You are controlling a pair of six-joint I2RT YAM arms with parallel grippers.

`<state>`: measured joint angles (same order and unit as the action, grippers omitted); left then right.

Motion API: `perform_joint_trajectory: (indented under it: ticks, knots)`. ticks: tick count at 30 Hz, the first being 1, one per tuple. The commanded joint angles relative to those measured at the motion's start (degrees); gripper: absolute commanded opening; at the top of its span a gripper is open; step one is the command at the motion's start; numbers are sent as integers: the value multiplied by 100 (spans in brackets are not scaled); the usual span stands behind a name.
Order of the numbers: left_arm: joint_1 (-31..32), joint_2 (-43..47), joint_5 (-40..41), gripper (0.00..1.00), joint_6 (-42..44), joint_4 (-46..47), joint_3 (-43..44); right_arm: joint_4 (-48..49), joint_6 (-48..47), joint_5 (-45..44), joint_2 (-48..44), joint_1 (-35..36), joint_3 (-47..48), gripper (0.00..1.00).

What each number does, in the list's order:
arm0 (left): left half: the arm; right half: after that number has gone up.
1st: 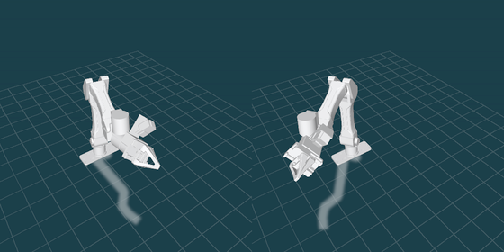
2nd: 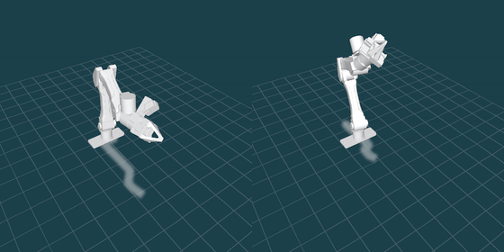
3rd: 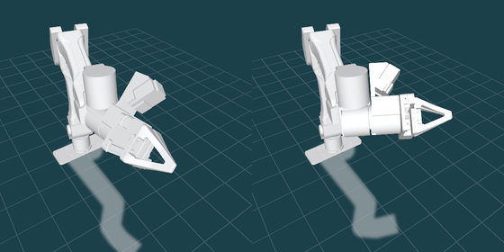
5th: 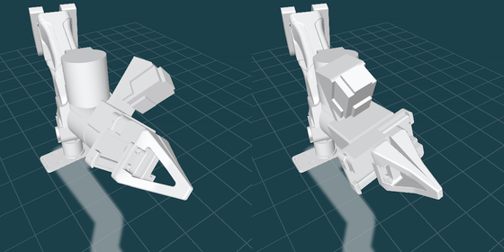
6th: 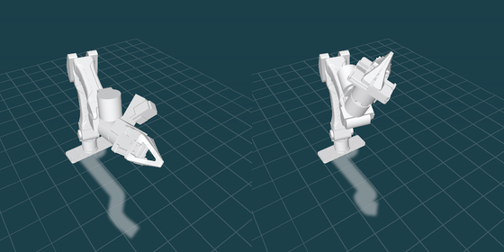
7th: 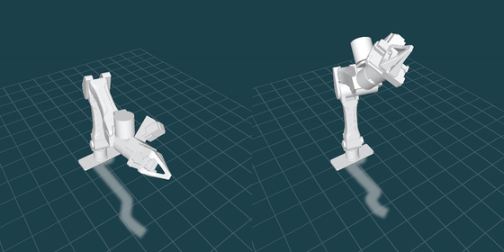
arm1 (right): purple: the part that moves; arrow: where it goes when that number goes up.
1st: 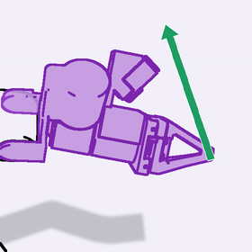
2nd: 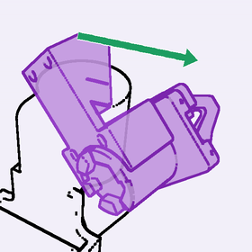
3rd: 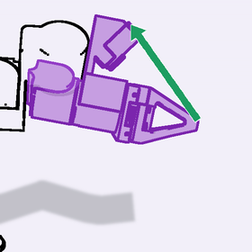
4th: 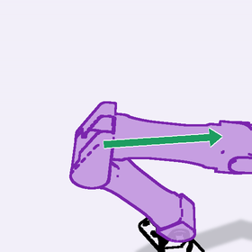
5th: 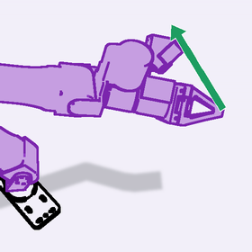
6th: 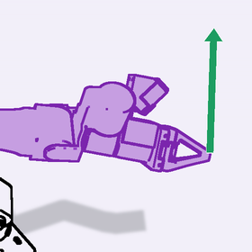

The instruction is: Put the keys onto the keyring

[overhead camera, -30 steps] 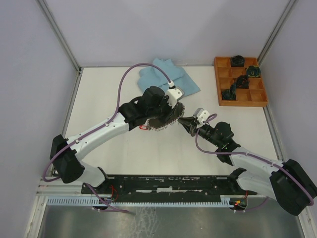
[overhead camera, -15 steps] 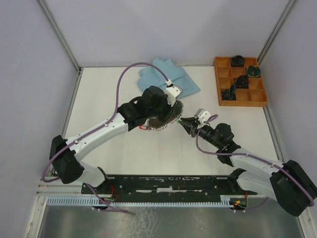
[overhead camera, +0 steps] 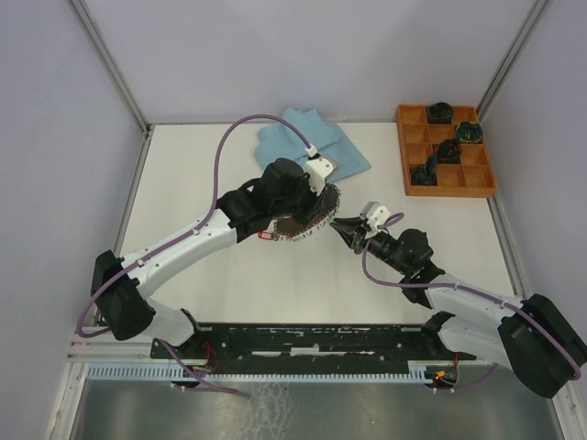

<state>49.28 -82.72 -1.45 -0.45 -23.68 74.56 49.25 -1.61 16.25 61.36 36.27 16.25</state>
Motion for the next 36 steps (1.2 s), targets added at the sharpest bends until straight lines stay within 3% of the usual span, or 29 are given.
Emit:
perform_joint_trajectory:
  ticks: [1,30,36]
  knots:
    - [29,275,-2,3,-236,470,7,467,-40,-1,75,43,200,23]
    - [29,266,-117,3,-324,470,-22,638,-120,63,306,67,394,20]
    - [29,276,38,3,-485,470,-50,568,-136,71,257,67,367,10]
